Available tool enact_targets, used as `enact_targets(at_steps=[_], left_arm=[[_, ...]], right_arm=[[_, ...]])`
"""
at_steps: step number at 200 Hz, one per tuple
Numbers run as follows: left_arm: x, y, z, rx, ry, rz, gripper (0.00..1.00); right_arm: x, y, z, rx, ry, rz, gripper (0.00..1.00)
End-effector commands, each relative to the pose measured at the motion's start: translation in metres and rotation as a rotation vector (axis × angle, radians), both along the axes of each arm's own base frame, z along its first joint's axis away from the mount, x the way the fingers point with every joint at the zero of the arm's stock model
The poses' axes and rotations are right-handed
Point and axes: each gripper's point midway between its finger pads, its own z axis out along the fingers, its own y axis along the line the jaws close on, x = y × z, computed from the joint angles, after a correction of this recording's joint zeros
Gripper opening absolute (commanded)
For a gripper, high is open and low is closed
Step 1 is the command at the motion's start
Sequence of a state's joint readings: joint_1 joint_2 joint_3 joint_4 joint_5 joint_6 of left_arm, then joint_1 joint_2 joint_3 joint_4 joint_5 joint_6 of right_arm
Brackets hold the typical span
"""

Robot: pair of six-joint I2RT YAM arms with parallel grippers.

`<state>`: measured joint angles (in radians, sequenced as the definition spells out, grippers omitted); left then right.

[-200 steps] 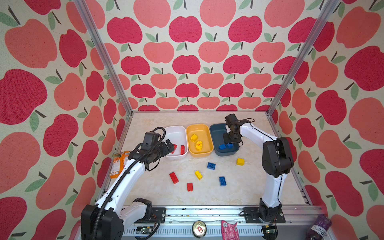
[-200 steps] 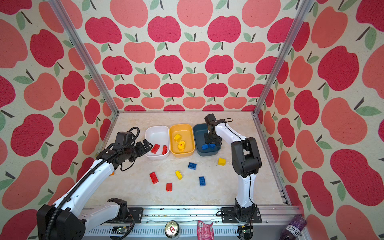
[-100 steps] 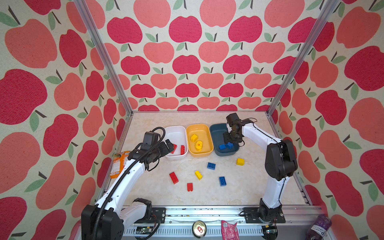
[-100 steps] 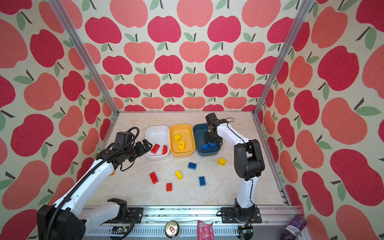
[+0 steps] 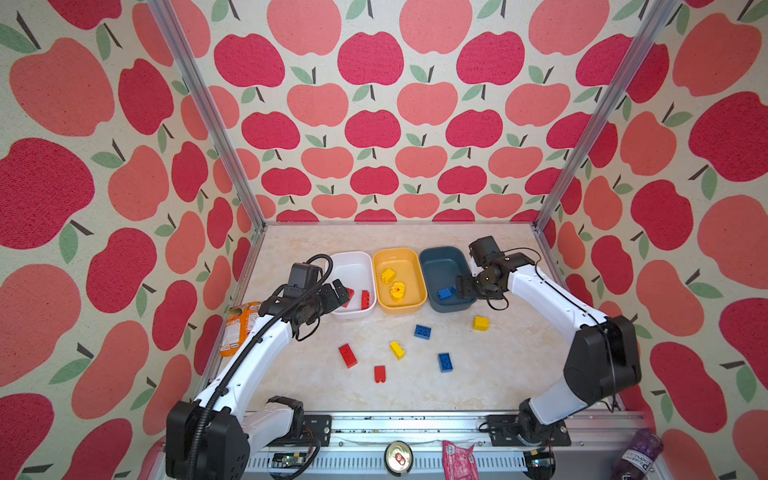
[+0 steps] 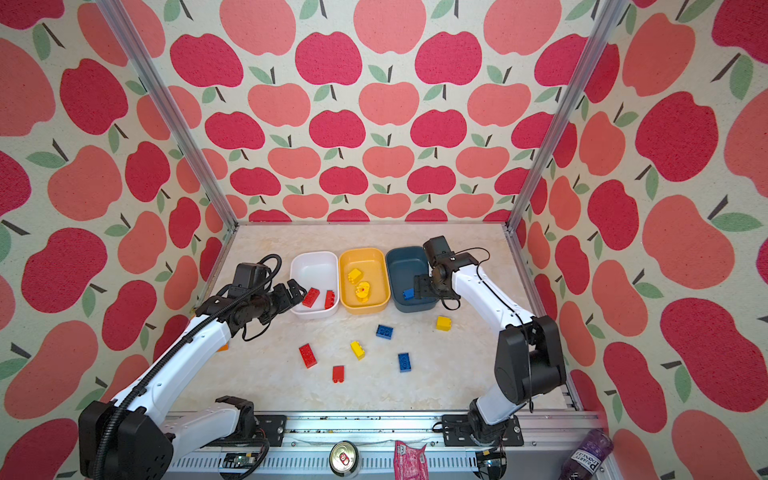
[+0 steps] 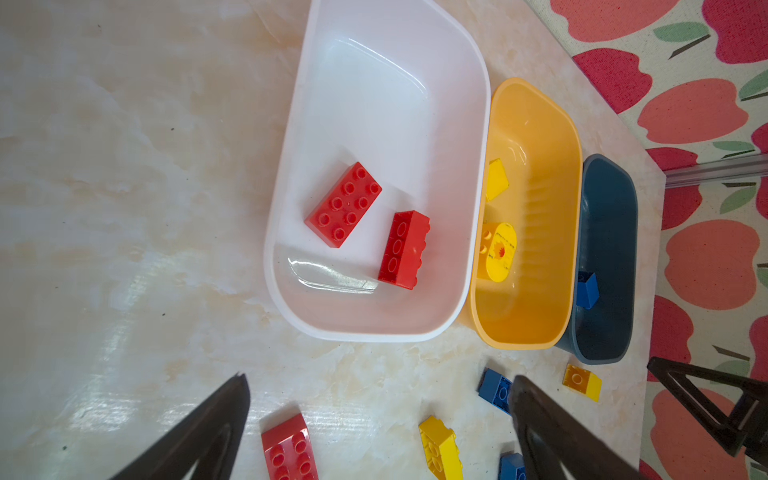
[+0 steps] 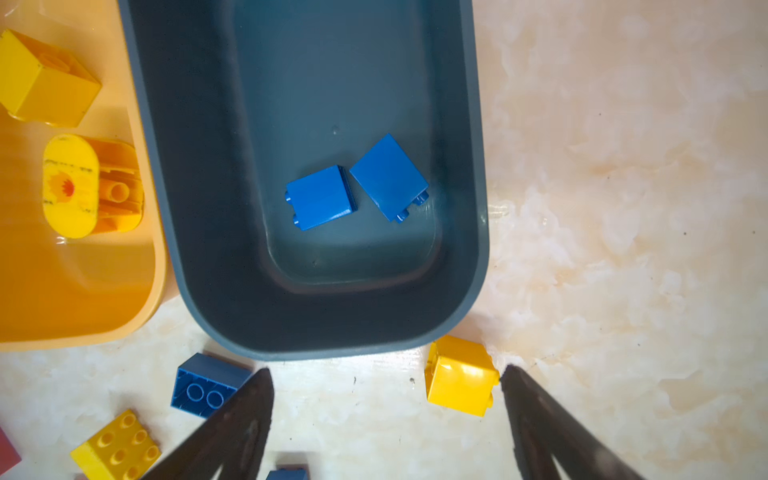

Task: Sort the legos into containers by color
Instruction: 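Raise the right gripper and move it to the yellow 2x2 brick beside the teal tray, then lower the right gripper and grasp the yellow brick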

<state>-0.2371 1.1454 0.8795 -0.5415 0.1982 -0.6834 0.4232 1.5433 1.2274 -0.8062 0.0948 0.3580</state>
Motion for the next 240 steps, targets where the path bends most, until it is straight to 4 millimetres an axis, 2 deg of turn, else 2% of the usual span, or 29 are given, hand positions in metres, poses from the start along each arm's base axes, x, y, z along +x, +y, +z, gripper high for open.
enact_targets(at_steps=[1, 42, 83, 179, 224, 240], left_arm=[[0.010, -0.005, 0.011, -0.013, -0.032, -0.027, 0.99], [0.015, -0.010, 0.008, -0.024, -0.027, -0.045, 0.99], [0.016, -0.011, 0.008, -0.022, -0.026, -0.058, 0.99], [0.011, -0.006, 0.013, -0.007, -0.029, -0.037, 0.99], [0.007, -0.002, 0.014, 0.000, -0.027, -0.020, 0.99], [0.007, -0.001, 0.015, 0.000, -0.027, -0.016, 0.99]], right_arm=[[-0.023, -0.013, 0.000, 0.001, 0.027, -0.045, 0.90], [-0.048, -0.029, -0.014, -0.025, 0.057, -0.074, 0.92], [-0.055, -0.040, -0.036, -0.029, 0.088, -0.105, 0.92], [-0.036, -0.043, -0.082, -0.057, 0.138, -0.075, 0.84], [-0.034, -0.047, -0.099, -0.068, 0.165, -0.081, 0.80], [-0.034, -0.048, -0.101, -0.072, 0.166, -0.082, 0.74]])
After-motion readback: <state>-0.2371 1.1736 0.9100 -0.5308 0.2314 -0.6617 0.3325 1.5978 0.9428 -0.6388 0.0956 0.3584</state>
